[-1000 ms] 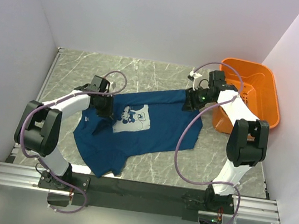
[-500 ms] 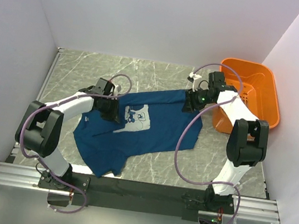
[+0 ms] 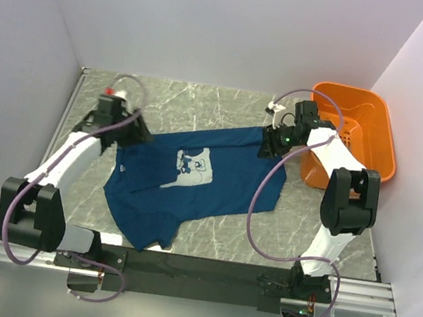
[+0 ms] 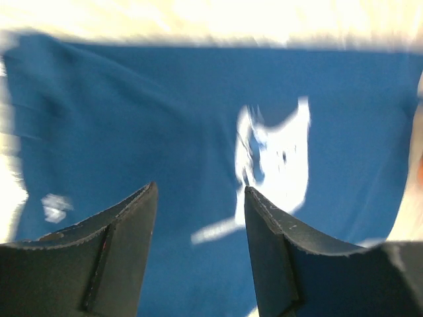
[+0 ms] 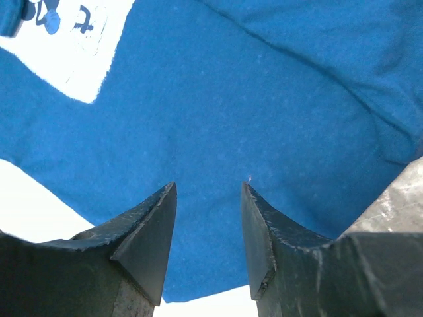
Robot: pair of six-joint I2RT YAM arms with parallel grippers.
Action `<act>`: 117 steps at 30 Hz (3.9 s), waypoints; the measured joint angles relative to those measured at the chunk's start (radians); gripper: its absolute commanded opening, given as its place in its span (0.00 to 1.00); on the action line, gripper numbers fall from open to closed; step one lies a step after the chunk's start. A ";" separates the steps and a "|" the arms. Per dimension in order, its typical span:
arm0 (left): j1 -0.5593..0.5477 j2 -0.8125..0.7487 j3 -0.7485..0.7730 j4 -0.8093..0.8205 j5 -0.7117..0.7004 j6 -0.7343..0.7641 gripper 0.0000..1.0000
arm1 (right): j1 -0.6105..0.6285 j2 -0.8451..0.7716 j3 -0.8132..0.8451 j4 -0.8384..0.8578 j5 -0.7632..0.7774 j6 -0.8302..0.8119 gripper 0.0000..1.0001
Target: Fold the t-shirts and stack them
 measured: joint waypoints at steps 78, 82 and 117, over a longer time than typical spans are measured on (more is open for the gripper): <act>0.319 0.357 0.084 0.149 -0.124 -0.219 0.01 | 0.000 0.463 0.461 -0.019 0.509 0.285 0.19; 0.320 0.395 0.125 0.138 -0.150 -0.196 0.01 | 0.000 0.463 0.462 -0.019 0.512 0.288 0.19; 0.402 0.304 -0.010 0.081 -0.028 -0.170 0.39 | -0.011 0.463 0.454 -0.024 0.453 0.257 0.31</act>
